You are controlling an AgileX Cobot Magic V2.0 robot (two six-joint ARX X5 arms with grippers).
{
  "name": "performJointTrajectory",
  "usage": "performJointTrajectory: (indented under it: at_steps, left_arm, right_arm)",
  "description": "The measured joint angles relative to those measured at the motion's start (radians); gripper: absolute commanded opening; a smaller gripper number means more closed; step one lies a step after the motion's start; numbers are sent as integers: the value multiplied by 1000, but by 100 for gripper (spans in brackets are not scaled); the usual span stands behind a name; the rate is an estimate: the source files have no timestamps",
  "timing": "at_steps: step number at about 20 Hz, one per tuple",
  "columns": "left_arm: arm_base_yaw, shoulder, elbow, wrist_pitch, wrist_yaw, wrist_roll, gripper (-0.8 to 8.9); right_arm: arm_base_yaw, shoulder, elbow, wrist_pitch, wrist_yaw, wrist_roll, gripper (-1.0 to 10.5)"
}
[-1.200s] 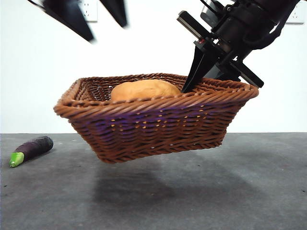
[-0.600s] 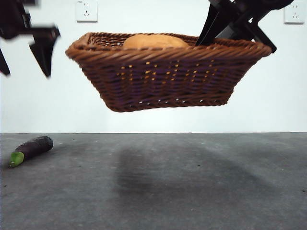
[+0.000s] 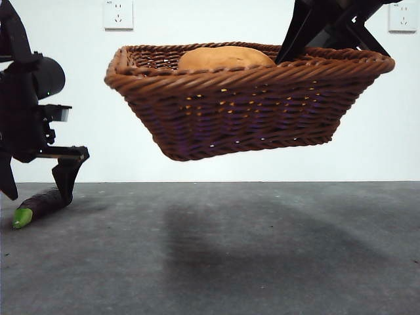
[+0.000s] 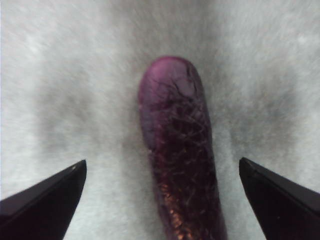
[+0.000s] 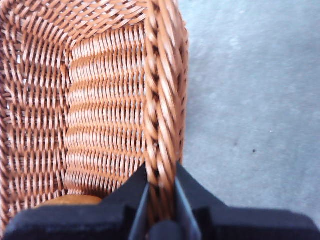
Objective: Help me put the vegetables on the table into the basket
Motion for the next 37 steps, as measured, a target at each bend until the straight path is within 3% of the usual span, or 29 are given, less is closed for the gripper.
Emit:
performJointTrajectory:
  at_steps: [6, 11, 14, 17, 20, 21, 25, 28, 32, 37]
  left_arm:
    - [0, 23, 0, 5, 74, -35, -12]
    - [5, 23, 0, -8, 149, -42, -8]
    - [36, -15, 0, -38, 222, -27, -8]
    - [72, -191, 0, -79, 267, 60, -8]
    - [81, -406, 0, -98, 456, 73, -7]
    - [68, -478, 0, -125, 472, 73, -7]
    - [-77, -739, -13, -214, 480, 74, -7]
    - [-201, -841, -135, -225, 480, 38, -7]
    - [-335, -850, -299, -110, 452, -61, -7]
    - [-436, -758, -305, 20, 406, -85, -8]
  right_arm:
    - [0, 0, 0, -5, 7, -6, -12]
    - [0, 0, 0, -9, 19, -8, -12]
    - [0, 0, 0, -45, 72, -11, -12]
    - [-1, 19, 0, -48, 74, -11, -12]
    - [0, 96, 0, -18, 74, 0, -12]
    - [0, 125, 0, -8, 74, 6, -12]
    - [2, 197, 0, 73, 47, 60, -12]
    - [26, 219, 0, 109, 36, 103, -12]
    - [100, 234, 0, 124, 36, 129, -12]
    - [188, 236, 0, 119, 61, 136, -12]
